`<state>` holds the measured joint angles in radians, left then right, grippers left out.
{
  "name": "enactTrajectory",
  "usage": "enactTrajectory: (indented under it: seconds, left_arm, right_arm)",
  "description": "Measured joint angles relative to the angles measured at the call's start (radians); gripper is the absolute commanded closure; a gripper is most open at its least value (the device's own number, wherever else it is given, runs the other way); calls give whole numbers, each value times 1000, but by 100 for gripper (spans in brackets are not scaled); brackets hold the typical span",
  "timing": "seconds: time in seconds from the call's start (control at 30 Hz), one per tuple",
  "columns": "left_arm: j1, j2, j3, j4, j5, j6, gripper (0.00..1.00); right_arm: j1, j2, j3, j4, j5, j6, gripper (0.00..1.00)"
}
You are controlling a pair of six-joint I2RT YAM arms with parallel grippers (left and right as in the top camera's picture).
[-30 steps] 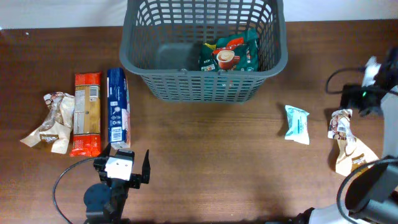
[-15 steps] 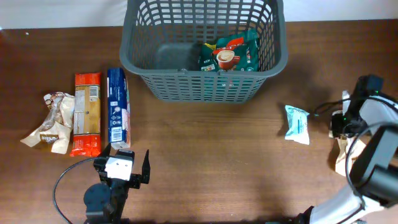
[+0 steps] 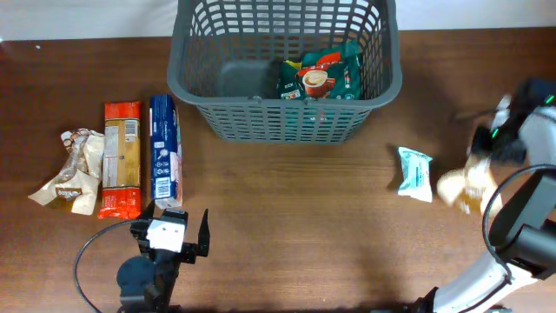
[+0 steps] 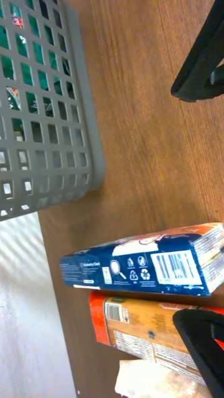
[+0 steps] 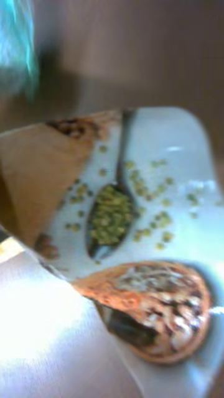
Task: Pack container
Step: 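Grasp the beige snack bag and drop it into the basket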
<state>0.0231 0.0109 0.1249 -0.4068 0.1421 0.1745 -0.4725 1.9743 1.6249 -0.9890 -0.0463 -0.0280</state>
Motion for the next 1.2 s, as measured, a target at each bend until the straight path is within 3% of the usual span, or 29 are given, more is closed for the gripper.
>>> enactTrajectory:
  seconds: [0.27, 0.43, 0.63, 0.8, 0.93, 1.2]
  left_arm:
    - [0, 0, 0, 0, 0, 0, 1]
    - [0, 0, 0, 0, 0, 0, 1]
    - [0, 0, 0, 0, 0, 0, 1]
    - [0, 0, 0, 0, 0, 0, 1]
    - [0, 0, 0, 0, 0, 0, 1]
    - [0, 0, 0, 0, 0, 0, 1]
  right_arm:
    - [101, -27, 932, -342, -398, 130, 96]
    - [346, -58, 1215, -364, -453, 183, 96]
    - [623, -48, 1215, -243, -340, 235, 96]
    - [837, 52, 1082, -17, -156, 314, 96]
    - [898, 155, 995, 103, -97, 364, 96]
    - [977, 393, 940, 115, -58, 475, 96]
